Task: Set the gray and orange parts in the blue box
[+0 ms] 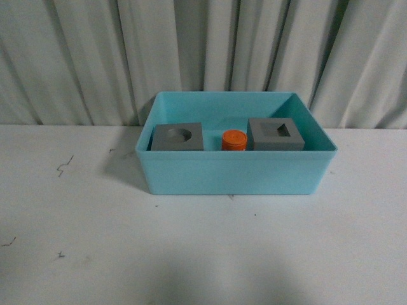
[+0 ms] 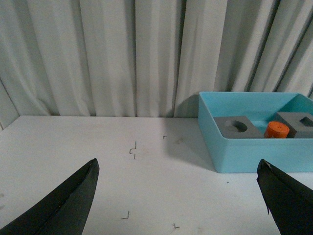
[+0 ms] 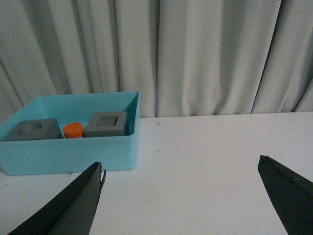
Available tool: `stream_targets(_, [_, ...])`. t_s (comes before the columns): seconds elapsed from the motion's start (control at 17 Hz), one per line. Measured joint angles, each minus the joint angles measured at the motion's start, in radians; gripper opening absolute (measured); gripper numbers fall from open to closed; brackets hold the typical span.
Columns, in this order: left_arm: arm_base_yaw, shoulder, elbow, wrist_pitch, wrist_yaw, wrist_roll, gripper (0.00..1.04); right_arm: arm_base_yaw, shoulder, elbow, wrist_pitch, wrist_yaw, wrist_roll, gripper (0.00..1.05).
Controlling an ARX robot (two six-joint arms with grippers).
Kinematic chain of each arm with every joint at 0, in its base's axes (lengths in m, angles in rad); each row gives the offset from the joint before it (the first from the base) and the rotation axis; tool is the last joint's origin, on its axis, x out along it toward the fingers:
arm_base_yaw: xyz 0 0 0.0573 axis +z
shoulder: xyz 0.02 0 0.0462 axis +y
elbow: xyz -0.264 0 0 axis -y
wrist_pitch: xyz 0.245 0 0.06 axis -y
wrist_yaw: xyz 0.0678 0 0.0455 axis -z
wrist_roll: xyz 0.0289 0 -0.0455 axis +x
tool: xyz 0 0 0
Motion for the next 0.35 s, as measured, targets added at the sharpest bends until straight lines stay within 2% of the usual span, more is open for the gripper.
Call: stream_targets(0.35, [0.000, 0.000, 0.000, 0.000, 0.000, 0.000, 0.98, 0.000, 0.000, 0.000, 0.000, 0.000, 0.000, 0.98])
